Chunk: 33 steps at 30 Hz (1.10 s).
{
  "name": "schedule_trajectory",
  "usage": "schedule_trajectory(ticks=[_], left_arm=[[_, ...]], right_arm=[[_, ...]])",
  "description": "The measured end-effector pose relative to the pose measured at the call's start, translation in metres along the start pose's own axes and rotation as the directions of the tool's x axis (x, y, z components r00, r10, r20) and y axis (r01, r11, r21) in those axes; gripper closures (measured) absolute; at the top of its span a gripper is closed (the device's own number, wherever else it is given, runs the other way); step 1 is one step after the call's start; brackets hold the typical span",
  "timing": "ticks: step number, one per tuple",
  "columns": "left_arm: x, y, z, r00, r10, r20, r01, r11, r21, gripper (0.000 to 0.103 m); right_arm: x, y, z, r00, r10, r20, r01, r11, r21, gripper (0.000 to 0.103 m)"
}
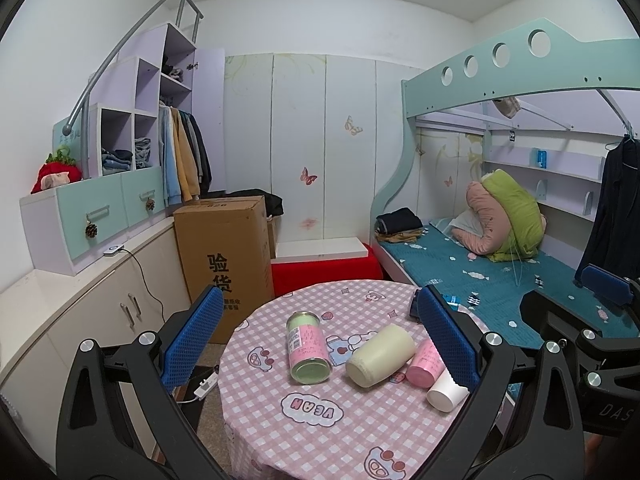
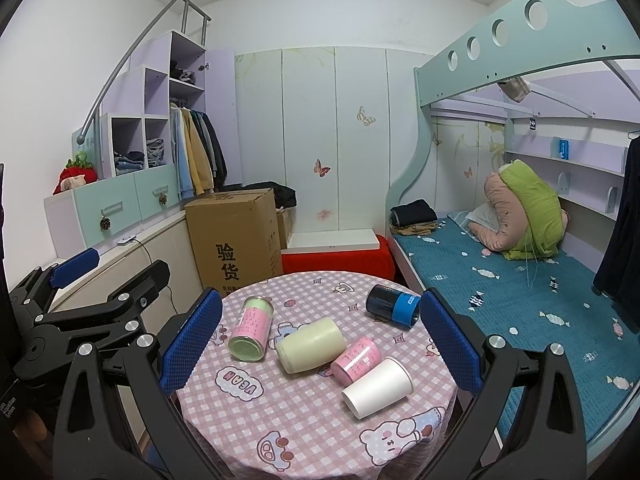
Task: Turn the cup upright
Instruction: 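Move the right gripper down around the pale green cup lying sideways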
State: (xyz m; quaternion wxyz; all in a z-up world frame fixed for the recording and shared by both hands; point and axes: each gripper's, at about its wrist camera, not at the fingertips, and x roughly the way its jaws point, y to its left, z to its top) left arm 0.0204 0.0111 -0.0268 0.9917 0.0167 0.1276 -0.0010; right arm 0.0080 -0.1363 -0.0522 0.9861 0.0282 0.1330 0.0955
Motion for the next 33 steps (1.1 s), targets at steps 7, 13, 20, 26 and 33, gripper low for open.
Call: schedule_trajectory(ticks=[7, 13, 20, 26, 33], left_arm=[[0.004, 0.003, -0.002, 1.000, 0.001, -0.021, -0.001, 1.000, -0.002, 0.005], [0.027, 0.002, -0.007, 0.997, 0.004, -0.074, -0.004, 1.000, 0.001, 0.005], [0.086, -0.003, -0.023, 0.974, -0.014, -0.227, 0.010, 1.000, -0.016, 0.005], [0.138, -0.014, -0.040, 0.939, -0.050, -0.340, 0.051, 0.999, -0.007, 0.005], [0.192, -0.039, -0.055, 0.889, -0.095, -0.448, 0.119, 0.993, 0.025, 0.005]], right_arm=[[0.011, -0.002, -0.010, 1.000, 0.001, -0.022, -0.001, 1.000, 0.001, 0.007], [0.028, -0.007, -0.010, 0.998, 0.004, -0.067, -0.003, 1.000, 0.004, 0.007], [0.075, -0.020, -0.023, 0.983, 0.013, -0.182, -0.011, 1.000, 0.012, 0.007], [0.120, -0.041, -0.034, 0.962, 0.000, -0.273, 0.011, 0.999, 0.039, 0.007], [0.159, -0.067, -0.051, 0.933, -0.021, -0.359, 0.052, 0.996, 0.078, 0.007]])
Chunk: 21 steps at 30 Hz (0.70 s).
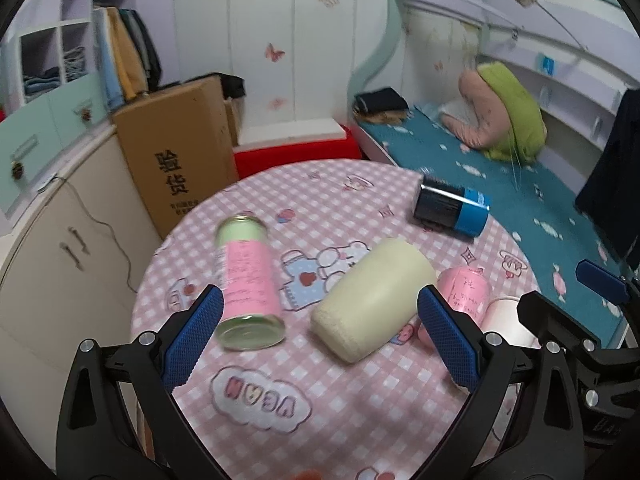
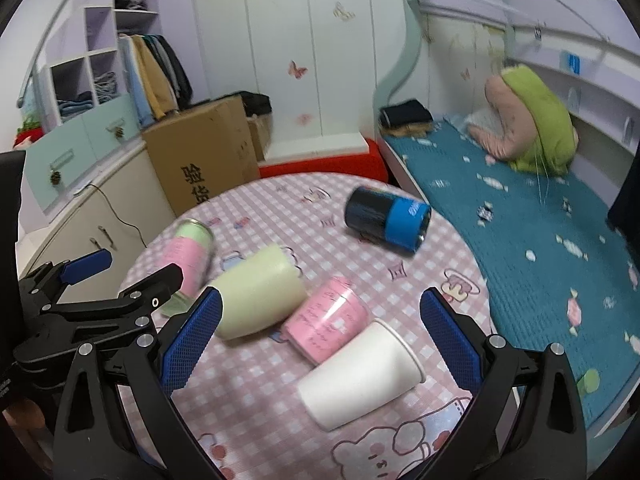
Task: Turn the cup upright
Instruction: 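Move the right gripper down around the pale green cup lying sideways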
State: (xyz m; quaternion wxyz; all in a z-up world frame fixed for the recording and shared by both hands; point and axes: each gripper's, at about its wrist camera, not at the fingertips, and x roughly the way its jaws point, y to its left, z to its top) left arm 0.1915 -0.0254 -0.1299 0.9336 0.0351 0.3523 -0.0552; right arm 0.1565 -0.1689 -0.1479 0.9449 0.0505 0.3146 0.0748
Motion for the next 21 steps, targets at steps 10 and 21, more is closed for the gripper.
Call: schedule_trajectory(ticks=[10, 21], left_arm=[[0.063, -0.022, 0.008, 0.988, -0.073, -0.135, 0.092, 0.985, 0.143, 0.005], [0.103, -0.019, 0.010, 0.974, -0.111, -0.198, 0.137, 0.983, 0.123, 0.005]], right_arm=[[0.037, -0.022, 0.003, 0.998, -0.027, -0.056, 0.030, 0.998, 0.054, 0.007], [0.068, -0.031, 0.005, 0.995, -0.034, -0.095, 0.042, 0.996, 0.079, 0.007]])
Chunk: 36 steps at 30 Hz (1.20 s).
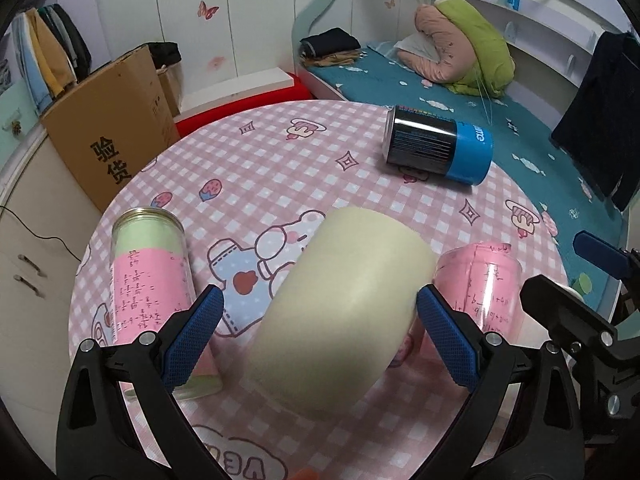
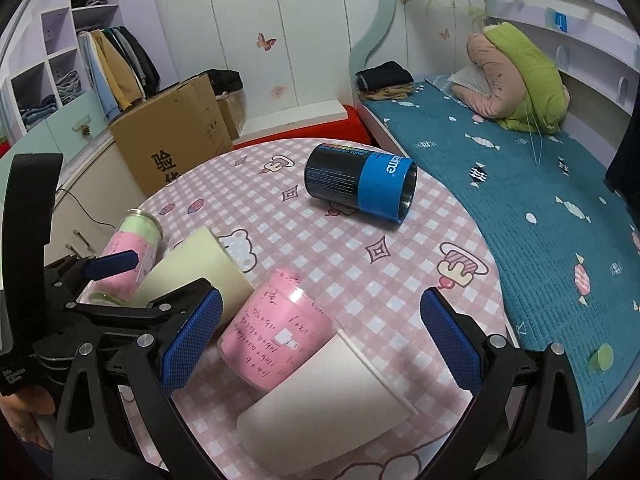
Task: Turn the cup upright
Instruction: 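Move the right gripper down around the pale green cup lying sideways, then close the right gripper on the pale green cup and lift it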
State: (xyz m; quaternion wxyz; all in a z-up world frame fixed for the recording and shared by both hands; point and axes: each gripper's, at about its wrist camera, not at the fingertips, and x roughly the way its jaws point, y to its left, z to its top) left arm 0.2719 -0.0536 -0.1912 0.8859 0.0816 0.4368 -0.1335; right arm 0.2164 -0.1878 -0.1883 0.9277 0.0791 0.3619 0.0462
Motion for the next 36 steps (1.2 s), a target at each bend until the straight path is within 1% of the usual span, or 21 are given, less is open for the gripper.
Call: schedule_trajectory(ticks=[7, 11, 13, 14, 16, 18, 22, 24, 28, 32, 36], left_arm=[[0.009, 0.010, -0.001, 0.997, -0.082, -0.006, 0.082, 0.994, -0.072, 0.006], [0.008, 0.013, -0.006, 0.994, -0.105, 0.002, 0.105, 0.989, -0.100, 0.007], [0.006, 0.012, -0.010, 0.993, -0.120, 0.004, 0.119, 0.986, -0.119, 0.013], [0.005, 0.012, -0.011, 0.990, -0.140, 0.005, 0.140, 0.983, -0.123, 0.020], [0.005, 0.013, -0.012, 0.991, -0.135, 0.016, 0.136, 0.980, -0.145, 0.020], [0.007, 0.013, -0.012, 0.991, -0.132, 0.029, 0.134, 0.980, -0.144, 0.019], [0.013, 0.012, -0.013, 0.987, -0.161, 0.004, 0.159, 0.975, -0.155, 0.019], [0.012, 0.011, -0.014, 0.988, -0.156, 0.013, 0.156, 0.973, -0.169, 0.021], [0.006, 0.014, -0.018, 0.989, -0.150, 0.017, 0.150, 0.968, -0.203, 0.021], [-0.013, 0.020, -0.029, 0.993, -0.116, 0.039, 0.122, 0.961, -0.247, 0.022], [-0.038, 0.023, -0.048, 0.995, -0.074, 0.060, 0.089, 0.953, -0.289, 0.022]], right_arm=[[0.008, -0.001, 0.002, 1.000, 0.010, -0.001, -0.010, 1.000, 0.010, 0.007], [0.008, 0.001, 0.003, 1.000, 0.014, 0.000, -0.014, 1.000, 0.003, 0.007], [0.008, 0.001, 0.002, 1.000, 0.022, 0.000, -0.022, 1.000, 0.003, 0.007], [0.008, 0.001, 0.002, 1.000, 0.021, 0.002, -0.021, 1.000, 0.004, 0.007], [0.008, 0.001, 0.002, 1.000, 0.023, 0.001, -0.023, 1.000, 0.003, 0.007], [0.008, 0.002, 0.002, 1.000, 0.024, -0.001, -0.024, 1.000, 0.002, 0.007], [0.004, 0.003, 0.001, 1.000, 0.030, 0.001, -0.030, 1.000, -0.007, 0.007], [0.002, 0.003, 0.000, 0.999, 0.032, 0.004, -0.032, 0.999, -0.006, 0.007], [-0.001, 0.003, -0.002, 1.000, 0.030, 0.003, -0.030, 1.000, 0.000, 0.007], [-0.006, 0.011, -0.005, 0.999, 0.039, 0.010, -0.039, 0.999, -0.010, 0.007], [-0.016, 0.021, -0.010, 0.998, 0.057, 0.018, -0.056, 0.998, -0.025, 0.007]])
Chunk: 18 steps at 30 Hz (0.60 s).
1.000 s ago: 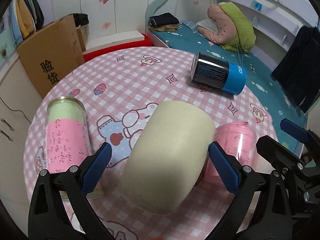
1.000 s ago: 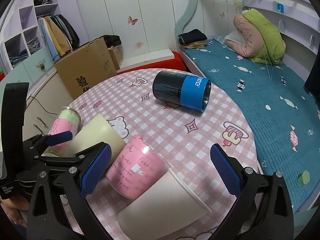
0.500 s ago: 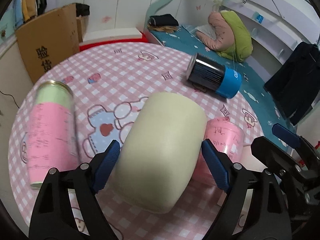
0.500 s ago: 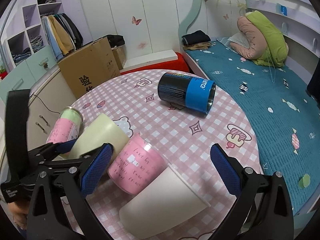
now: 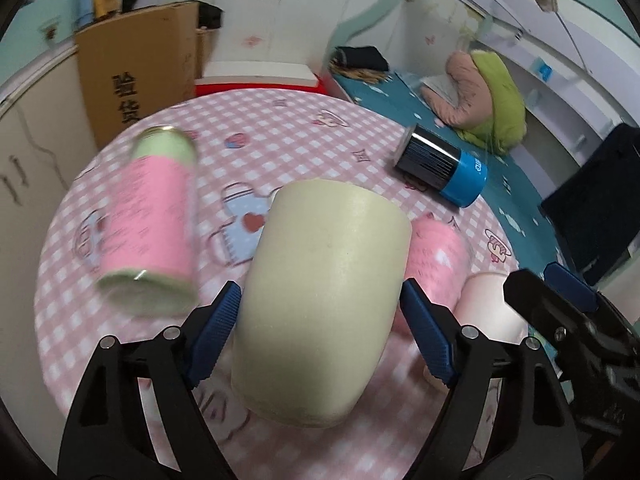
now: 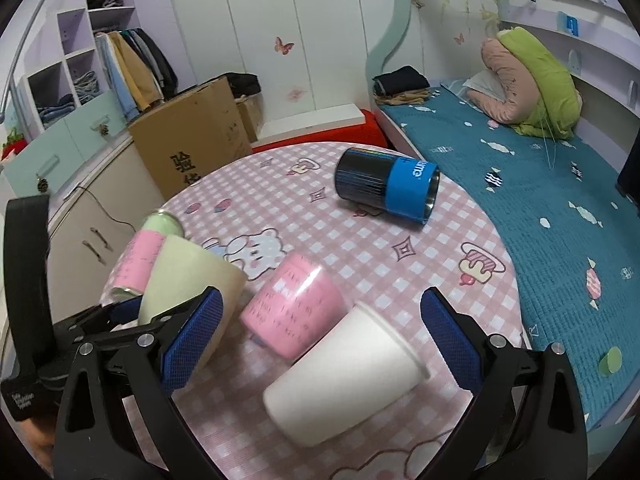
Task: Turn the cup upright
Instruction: 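Close the right gripper on the pale green cup and lift it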
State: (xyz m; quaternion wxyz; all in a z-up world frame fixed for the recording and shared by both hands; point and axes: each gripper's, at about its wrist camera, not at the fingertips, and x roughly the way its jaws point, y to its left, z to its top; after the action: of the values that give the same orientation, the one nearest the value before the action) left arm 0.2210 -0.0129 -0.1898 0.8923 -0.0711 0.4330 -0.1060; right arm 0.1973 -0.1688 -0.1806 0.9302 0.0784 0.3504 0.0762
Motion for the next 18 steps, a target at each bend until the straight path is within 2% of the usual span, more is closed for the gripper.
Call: schedule_trajectory(ticks=[2, 10, 14, 18], left_arm=[[-0.009, 0.002, -0.009, 1.000, 0.021, -0.001, -0.021, 1.000, -0.020, 0.022], [-0.031, 0.004, -0.053, 1.000, 0.023, -0.018, -0.025, 0.995, -0.096, 0.021], [-0.035, 0.003, -0.060, 0.999, 0.048, -0.017, -0.049, 0.994, -0.098, 0.021], [-0.034, 0.005, -0.058, 0.999, 0.041, -0.019, -0.042, 0.995, -0.095, 0.020]], right_arm=[[-0.005, 0.005, -0.004, 1.000, -0.004, 0.002, 0.004, 1.000, -0.014, 0.007], [-0.024, 0.021, -0.027, 1.000, -0.002, -0.015, 0.001, 1.000, -0.029, 0.007], [-0.029, 0.024, -0.034, 1.000, -0.004, -0.023, 0.003, 1.000, -0.023, 0.007], [-0.028, 0.027, -0.038, 0.999, 0.001, -0.039, -0.001, 1.000, -0.007, 0.007]])
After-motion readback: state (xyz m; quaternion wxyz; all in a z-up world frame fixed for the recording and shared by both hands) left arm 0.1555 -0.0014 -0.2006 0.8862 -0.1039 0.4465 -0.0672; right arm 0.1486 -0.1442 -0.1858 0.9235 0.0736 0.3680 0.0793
